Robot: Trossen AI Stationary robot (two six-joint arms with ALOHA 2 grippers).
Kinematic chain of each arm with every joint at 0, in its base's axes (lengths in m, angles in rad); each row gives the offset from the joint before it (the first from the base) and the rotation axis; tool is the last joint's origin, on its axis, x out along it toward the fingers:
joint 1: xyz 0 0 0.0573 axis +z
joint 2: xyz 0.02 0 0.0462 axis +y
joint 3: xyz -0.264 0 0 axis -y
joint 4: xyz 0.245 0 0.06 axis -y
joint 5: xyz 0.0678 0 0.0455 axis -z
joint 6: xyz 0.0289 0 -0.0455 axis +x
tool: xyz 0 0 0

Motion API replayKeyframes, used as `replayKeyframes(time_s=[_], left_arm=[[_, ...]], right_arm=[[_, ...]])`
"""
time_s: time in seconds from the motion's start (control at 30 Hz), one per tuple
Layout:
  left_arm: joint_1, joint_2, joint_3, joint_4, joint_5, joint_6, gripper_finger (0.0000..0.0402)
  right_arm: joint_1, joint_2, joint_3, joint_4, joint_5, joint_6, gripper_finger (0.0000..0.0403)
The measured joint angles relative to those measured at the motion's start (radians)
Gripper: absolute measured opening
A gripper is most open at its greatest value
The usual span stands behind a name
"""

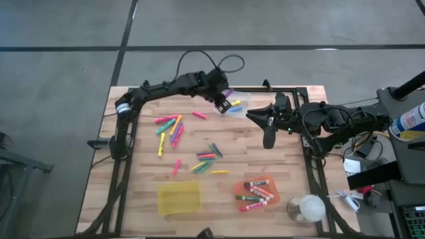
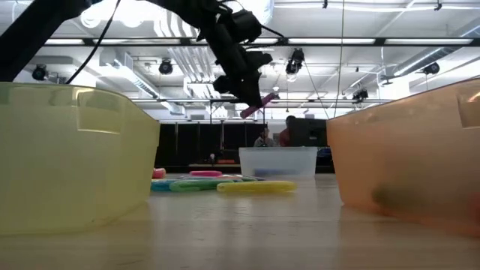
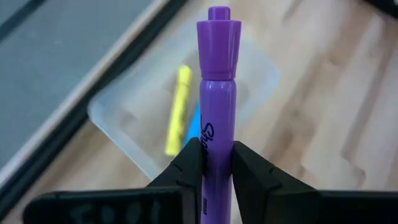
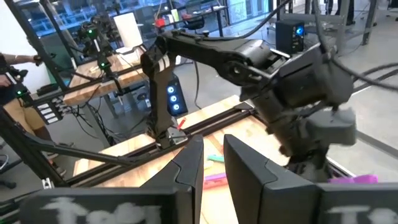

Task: Pick & Place Markers
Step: Put the right purple highlighter pen into the transparent bin, then put the bottom pink highlighter pen into the transparent bin

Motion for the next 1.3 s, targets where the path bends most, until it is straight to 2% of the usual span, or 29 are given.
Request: replayKeyframes(time_s=[0.13,0.4,0.53,0.67,1.07,1.3], left_arm=[[0.029,0.030,-0.004,0.080,-0.002,0.010,0.0058],[0.039,0.114,0.010,0.223,0.001,0.128,0.0058],[0.048,0.142,0.022,0.222,0.006,0.138,0.0060],[0.067,0.148,0.026,0.222,0.068,0.130,0.0073],[0.097,0.148,0.026,0.216,0.090,0.051,0.0153],[0.097,0.113,0.029,0.056,0.109,-0.090,0.0156]], right_arm=[[0.000,0.000,0.000,0.000,0.000,-0.008,0.0057],[0.000,0.000,0.000,-0.001,0.000,0.001,0.0057],[0.000,0.000,0.000,0.000,-0.001,0.013,0.0057],[0.002,0.000,0.000,0.000,-0.008,0.020,0.0057],[0.005,0.000,0.000,-0.001,-0.011,0.010,0.0057],[0.005,-0.001,0.000,-0.002,-0.011,0.001,0.0057]])
